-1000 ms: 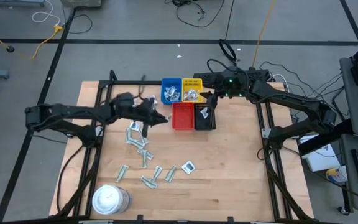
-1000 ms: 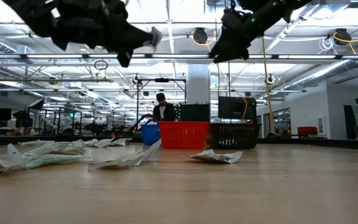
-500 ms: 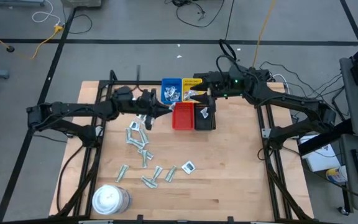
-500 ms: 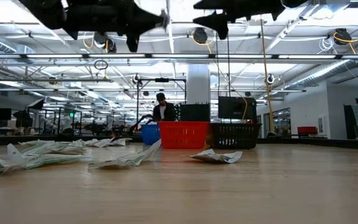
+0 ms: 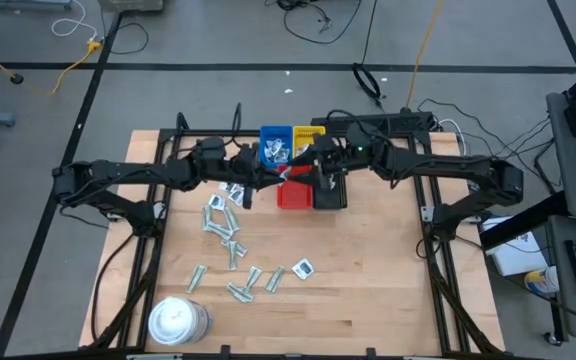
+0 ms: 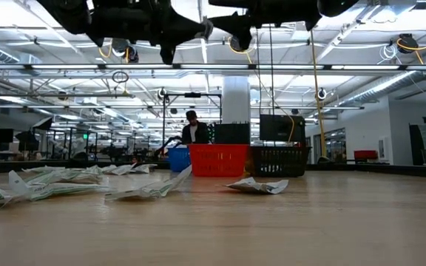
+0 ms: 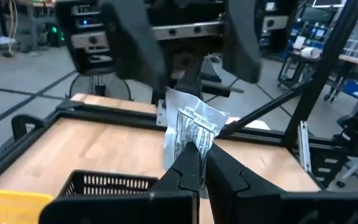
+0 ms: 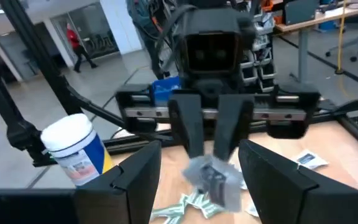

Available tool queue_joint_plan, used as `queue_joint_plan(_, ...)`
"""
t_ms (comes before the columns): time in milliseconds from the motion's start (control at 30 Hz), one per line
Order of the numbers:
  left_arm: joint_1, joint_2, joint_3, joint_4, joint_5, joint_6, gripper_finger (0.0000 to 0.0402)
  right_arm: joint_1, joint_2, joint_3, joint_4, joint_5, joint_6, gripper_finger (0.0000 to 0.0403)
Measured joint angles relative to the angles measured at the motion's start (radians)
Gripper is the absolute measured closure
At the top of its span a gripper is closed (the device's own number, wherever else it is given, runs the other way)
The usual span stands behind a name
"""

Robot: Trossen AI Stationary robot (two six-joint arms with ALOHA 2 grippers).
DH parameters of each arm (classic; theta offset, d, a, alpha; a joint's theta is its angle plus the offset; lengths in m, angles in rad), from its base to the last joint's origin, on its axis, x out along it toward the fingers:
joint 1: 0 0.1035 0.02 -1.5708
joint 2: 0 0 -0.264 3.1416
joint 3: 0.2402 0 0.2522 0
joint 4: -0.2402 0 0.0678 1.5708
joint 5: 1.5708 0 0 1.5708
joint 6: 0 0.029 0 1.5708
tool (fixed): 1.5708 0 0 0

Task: Pick & Place First Aid Supplies
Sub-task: Put the towelette pack into the black bin

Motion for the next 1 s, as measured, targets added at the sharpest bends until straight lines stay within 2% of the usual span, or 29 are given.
queue_joint_plan(133, -0.006, 0.001, 0.000, 0.006, -0.001, 0.003, 0.0394, 0.010, 0.023, 0.000, 0.011, 0.004, -0.002, 0.0198)
queue_joint_plan(233, -0.006, 0.005, 0.000, -0.002, -0.008, 0.001, 0.0394, 0.018, 0.025, 0.000, 0.027, 0.003, 0.007, 0.0228)
queue_joint_plan(467, -0.007, 0.003, 0.000, 0.000, -0.028, 0.003, 0.0392, 0.029, 0.027, 0.000, 0.014, 0.008, -0.006, 0.0385)
queue_joint_plan(633, -0.007, 0.005, 0.000, -0.015, -0.033, -0.022, 0.0393, 0.025, 0.025, 0.003, -0.045, 0.015, -0.026, 0.0399)
queue_joint_plan(700, -0.006, 0.005, 0.000, -0.055, -0.036, -0.046, 0.0381, 0.011, 0.025, 0.003, -0.102, 0.024, -0.052, 0.0401)
queue_joint_plan(1000, 0.020, 0.003, 0.000, -0.408, -0.073, -0.012, 0.0257, -0.099, 0.021, 0.000, -0.491, 0.032, -0.199, 0.0402)
